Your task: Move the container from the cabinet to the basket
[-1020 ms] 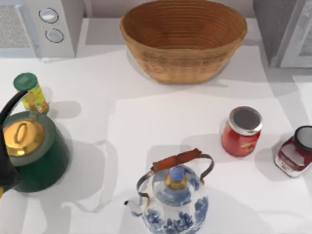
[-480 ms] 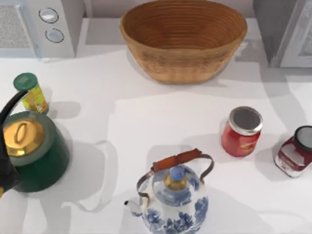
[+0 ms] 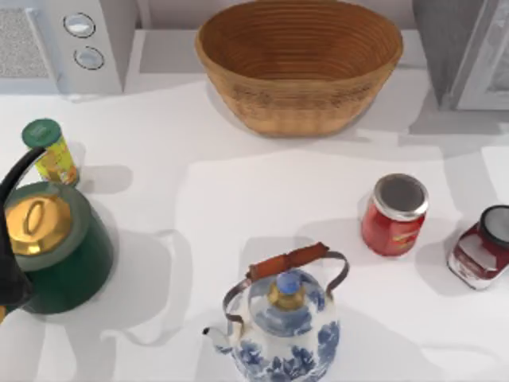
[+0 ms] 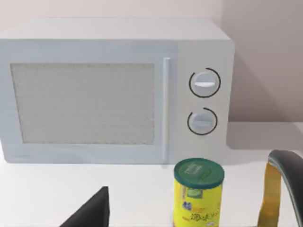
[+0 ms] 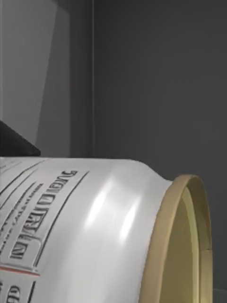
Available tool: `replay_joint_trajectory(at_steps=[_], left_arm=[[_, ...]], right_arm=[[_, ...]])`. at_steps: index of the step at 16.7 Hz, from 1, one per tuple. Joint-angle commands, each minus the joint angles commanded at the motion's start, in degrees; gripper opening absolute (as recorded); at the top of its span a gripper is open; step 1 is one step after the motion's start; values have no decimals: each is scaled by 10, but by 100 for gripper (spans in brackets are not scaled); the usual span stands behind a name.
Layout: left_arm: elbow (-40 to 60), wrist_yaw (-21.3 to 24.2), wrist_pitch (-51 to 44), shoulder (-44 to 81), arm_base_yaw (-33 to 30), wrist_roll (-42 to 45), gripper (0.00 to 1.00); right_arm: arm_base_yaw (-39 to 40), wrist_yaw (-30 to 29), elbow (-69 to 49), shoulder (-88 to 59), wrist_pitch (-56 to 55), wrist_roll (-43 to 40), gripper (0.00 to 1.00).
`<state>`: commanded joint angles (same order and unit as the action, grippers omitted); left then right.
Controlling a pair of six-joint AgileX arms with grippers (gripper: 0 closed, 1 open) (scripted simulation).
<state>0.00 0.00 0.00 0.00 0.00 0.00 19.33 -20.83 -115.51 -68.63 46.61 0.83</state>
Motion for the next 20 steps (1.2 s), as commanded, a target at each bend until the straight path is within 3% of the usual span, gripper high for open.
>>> replay_joint_trajectory(at_steps=[5, 9, 13, 20], left_arm=[[0, 0, 0, 0, 0, 0, 100], [0, 0, 0, 0, 0, 0, 100], [0, 0, 0, 0, 0, 0, 100], [0, 0, 0, 0, 0, 0, 100]], right_arm=[[-5, 5, 23, 10, -9, 1, 0], [-24, 25, 132, 77, -54, 0, 0], [-55, 59, 335, 189, -130, -1, 0], [-125, 134, 791, 438, -298, -5, 0]])
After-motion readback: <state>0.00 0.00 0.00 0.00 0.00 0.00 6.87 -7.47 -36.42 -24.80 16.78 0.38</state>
